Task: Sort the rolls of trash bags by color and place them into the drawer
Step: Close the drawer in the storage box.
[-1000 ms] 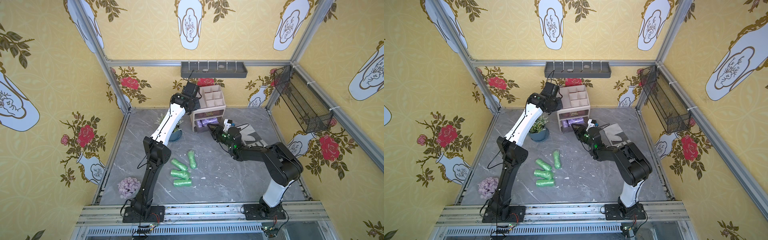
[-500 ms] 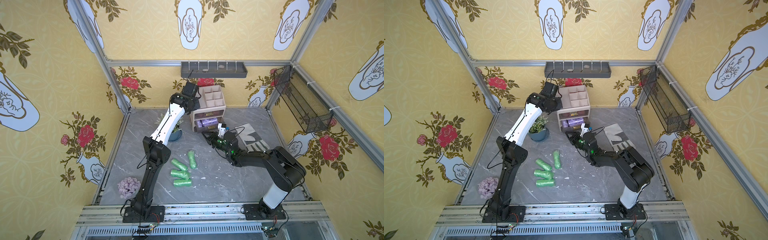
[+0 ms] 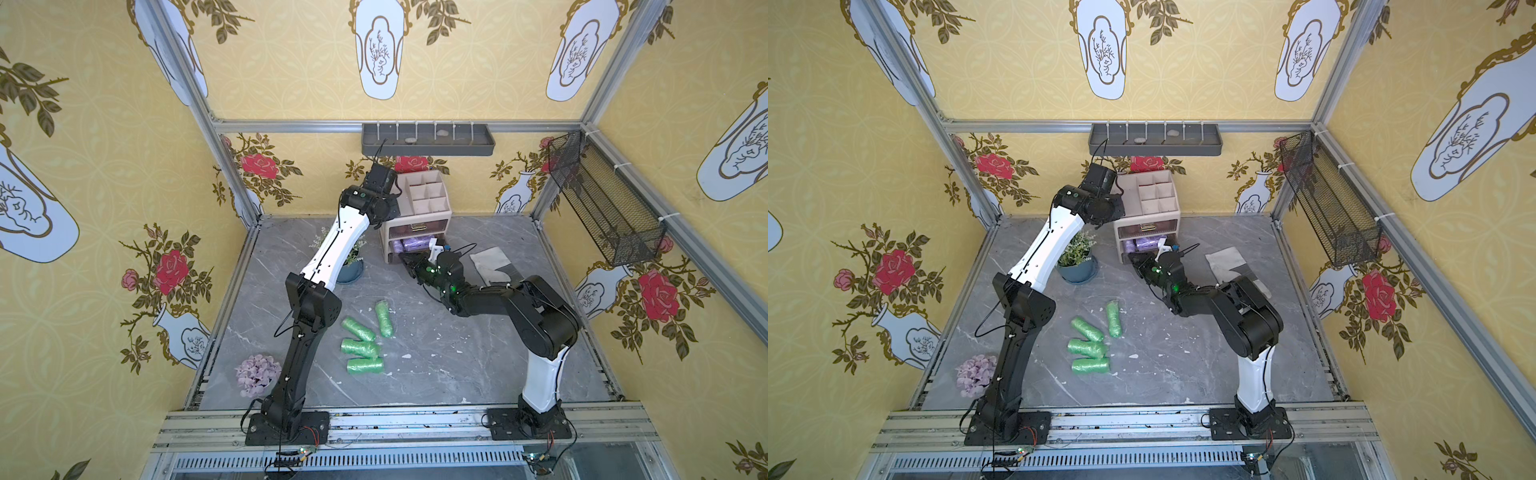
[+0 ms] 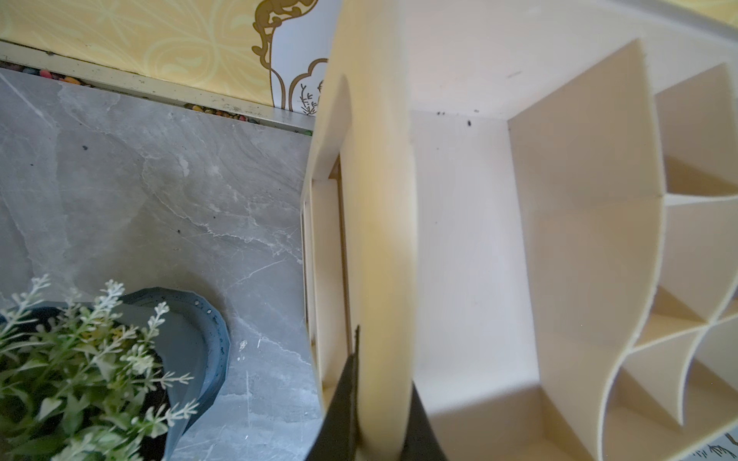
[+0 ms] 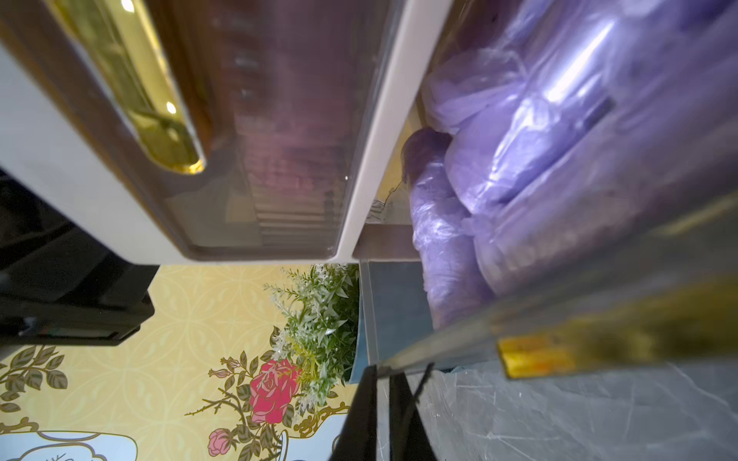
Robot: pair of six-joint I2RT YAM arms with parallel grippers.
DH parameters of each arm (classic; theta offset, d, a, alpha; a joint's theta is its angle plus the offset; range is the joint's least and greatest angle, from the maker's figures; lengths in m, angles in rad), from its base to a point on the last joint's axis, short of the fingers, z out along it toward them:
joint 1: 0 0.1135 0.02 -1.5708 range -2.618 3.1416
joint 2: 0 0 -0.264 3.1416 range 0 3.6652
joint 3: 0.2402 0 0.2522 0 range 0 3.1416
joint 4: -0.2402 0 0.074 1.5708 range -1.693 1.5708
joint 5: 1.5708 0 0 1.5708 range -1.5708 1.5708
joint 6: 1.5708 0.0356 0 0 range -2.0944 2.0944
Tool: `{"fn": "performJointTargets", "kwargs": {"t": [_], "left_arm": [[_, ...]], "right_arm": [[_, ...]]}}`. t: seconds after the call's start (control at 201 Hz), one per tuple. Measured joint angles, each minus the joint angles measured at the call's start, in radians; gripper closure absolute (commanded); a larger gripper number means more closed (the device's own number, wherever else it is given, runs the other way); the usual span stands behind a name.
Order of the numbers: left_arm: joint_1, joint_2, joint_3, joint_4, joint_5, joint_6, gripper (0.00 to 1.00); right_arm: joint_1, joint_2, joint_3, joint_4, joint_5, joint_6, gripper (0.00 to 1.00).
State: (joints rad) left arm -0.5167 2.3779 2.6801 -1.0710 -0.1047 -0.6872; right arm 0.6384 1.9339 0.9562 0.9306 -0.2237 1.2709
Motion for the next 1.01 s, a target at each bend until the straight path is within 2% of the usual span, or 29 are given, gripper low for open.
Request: {"fn": "performJointTargets", "kwargs": {"t": [0.423,0.607,0.812,1.006], "left_arm": [[0.001,0.0,0.0,0.001,0.003,0.001,1.0],[0.001,0.0,0.0,0.001,0.004,0.003,1.0],[0.001,0.0,0.0,0.001,0.004,0.003,1.0],[0.001,0.0,0.001,0.001,0.005,0.003,1.0]], "right_arm": [[-0.043,0.035,0.069,-0.023,-0.001,-0.002,0.89],[-0.036,-0.103,-0.045,-0.029,-0.002,-0.019,0.89],[-0.03,-0.272,-0.194,-0.12,0.0,-0.041,0.89],[-0.065,-0.295,-0.228,-0.182,0.01,-0.049,0.89]]}}
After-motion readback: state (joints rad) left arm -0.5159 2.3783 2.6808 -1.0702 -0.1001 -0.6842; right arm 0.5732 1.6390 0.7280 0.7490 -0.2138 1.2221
